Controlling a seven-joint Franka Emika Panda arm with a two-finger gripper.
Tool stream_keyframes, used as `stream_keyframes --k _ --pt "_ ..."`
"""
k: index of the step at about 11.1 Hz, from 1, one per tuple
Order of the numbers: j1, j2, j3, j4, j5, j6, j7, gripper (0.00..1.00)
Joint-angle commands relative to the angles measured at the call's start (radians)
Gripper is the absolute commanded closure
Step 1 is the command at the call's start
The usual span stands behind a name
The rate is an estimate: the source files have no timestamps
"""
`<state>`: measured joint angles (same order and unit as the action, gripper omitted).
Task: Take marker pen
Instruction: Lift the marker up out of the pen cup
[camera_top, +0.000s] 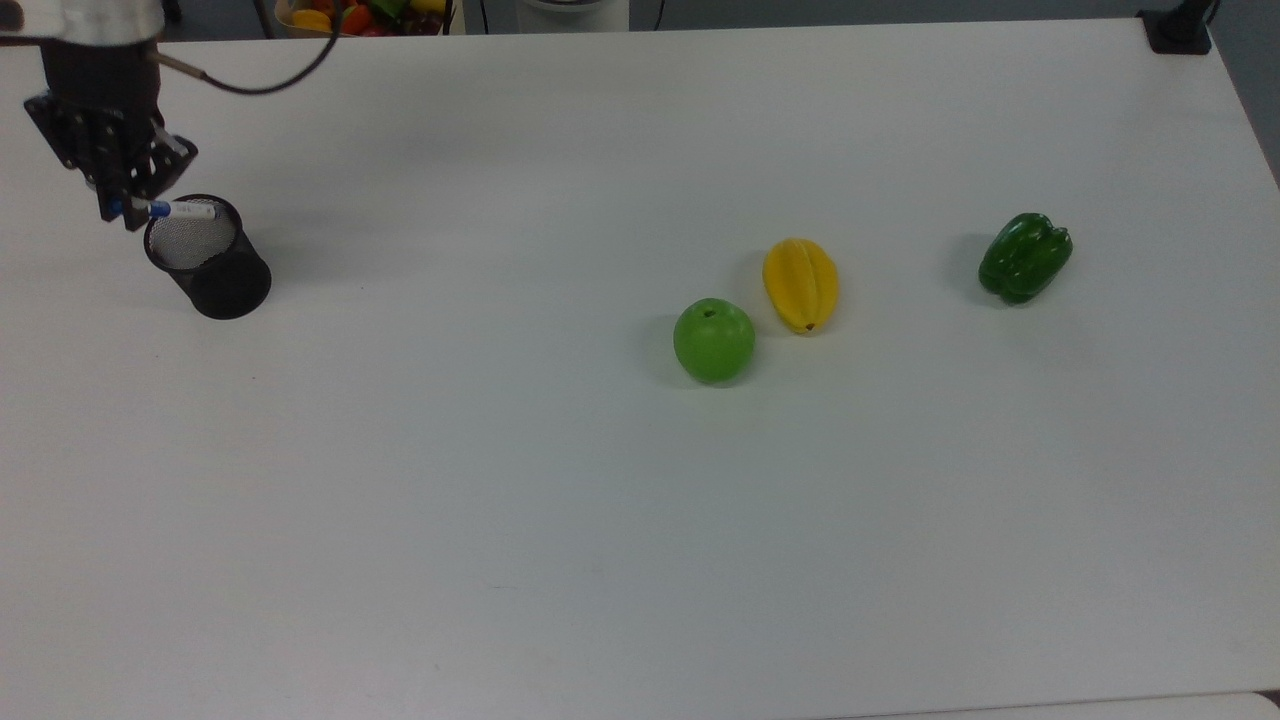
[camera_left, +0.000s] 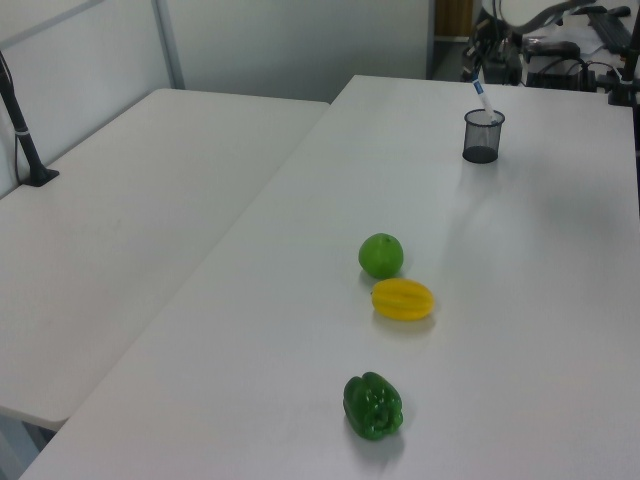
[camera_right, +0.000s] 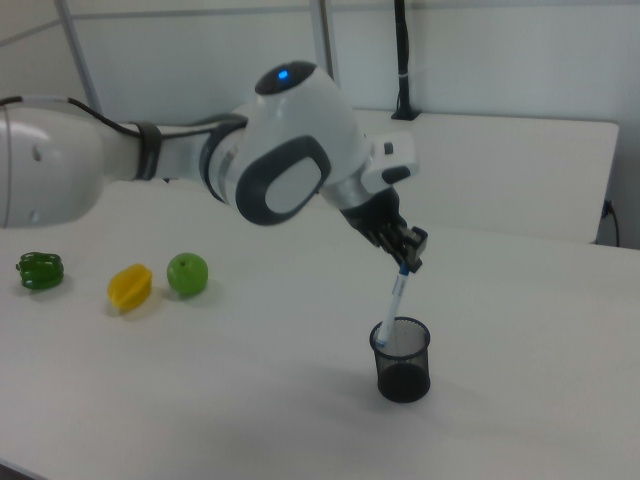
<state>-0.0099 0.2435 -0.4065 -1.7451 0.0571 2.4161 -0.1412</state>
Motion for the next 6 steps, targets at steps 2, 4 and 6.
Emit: stream_keyframes --k 2,4,6 --pt "0.013 -0.093 -0.003 0.088 0.09 -0.194 -0.02 1.0" --pt "0.025 -0.121 0.011 0.114 0.104 -0.302 -0.018 1.0" --pt "0.034 -0.171 0.049 0.128 0.133 -0.427 -0.018 1.0"
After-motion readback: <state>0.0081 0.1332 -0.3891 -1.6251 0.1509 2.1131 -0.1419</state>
